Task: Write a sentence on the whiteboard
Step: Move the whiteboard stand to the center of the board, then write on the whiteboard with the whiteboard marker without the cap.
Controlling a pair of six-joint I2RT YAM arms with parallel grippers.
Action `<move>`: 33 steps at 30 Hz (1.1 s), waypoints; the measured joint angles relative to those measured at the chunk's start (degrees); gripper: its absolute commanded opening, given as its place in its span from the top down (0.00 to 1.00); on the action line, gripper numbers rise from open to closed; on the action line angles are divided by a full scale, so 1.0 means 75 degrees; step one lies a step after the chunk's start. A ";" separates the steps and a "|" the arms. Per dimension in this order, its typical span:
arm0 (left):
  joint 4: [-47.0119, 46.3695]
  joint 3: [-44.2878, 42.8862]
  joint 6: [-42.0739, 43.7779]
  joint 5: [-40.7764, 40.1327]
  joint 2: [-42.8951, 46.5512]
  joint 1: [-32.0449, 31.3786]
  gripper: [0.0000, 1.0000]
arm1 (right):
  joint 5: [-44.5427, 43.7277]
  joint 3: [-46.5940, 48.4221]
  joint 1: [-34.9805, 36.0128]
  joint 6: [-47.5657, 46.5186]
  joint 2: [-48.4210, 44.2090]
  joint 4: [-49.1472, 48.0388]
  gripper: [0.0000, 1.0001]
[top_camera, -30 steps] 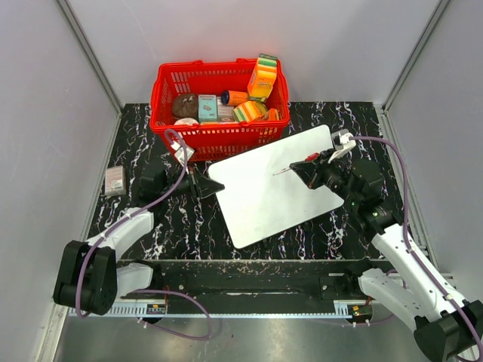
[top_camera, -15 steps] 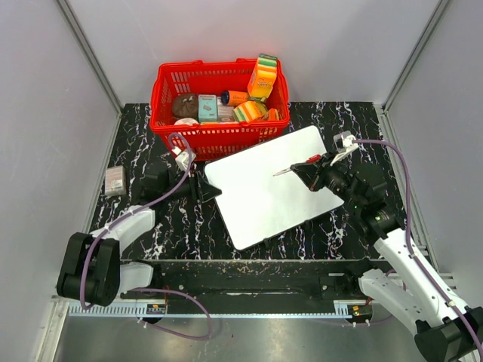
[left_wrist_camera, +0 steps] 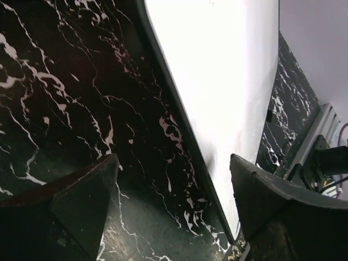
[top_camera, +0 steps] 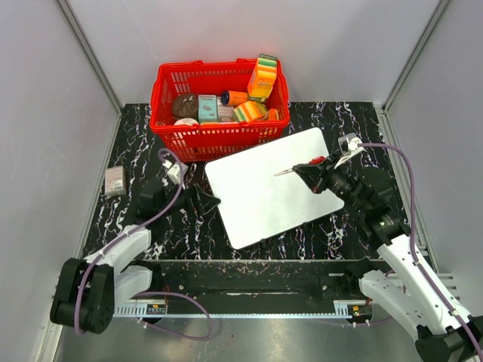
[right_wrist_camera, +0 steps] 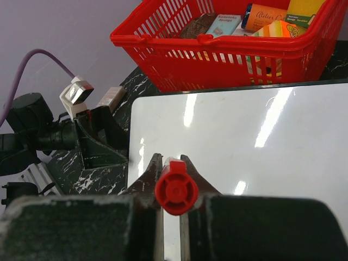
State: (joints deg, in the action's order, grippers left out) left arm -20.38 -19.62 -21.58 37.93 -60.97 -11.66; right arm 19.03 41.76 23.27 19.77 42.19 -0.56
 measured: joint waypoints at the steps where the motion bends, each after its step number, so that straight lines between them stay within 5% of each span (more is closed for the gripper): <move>1: -0.0221 0.0213 -0.0230 -0.0006 0.0125 0.0000 0.12 | 0.0000 0.0000 0.0000 0.0000 -0.0023 0.0000 1.00; 10: -0.2422 0.1125 -0.2092 0.0195 0.0093 0.0000 0.14 | -0.0003 -0.0009 0.0000 0.0000 -0.0128 0.0029 1.00; 18: -0.4371 0.0906 -0.3008 0.0676 -0.1518 0.0000 0.26 | -0.0006 -0.0050 0.0000 0.0000 -0.0265 0.0055 1.00; 25: -0.5030 0.0402 -0.3206 0.1172 -0.2308 0.0000 0.51 | -0.0006 -0.0058 0.0000 0.0026 -0.0353 0.0058 1.00; 27: -0.4972 0.0297 -0.3098 0.1262 -0.2305 0.0000 0.68 | -0.0003 -0.0061 0.0000 0.0026 -0.0353 0.0058 1.00; 33: -0.3416 -0.0175 -0.2250 0.1507 -0.2174 0.0041 0.99 | -0.0006 -0.0105 0.0000 0.0026 -0.0344 0.0064 1.00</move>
State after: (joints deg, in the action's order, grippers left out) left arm -46.00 -20.93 -38.46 49.23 -77.28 -11.35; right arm 18.98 40.97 23.27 19.97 39.62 -0.08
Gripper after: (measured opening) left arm 0.195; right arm 0.110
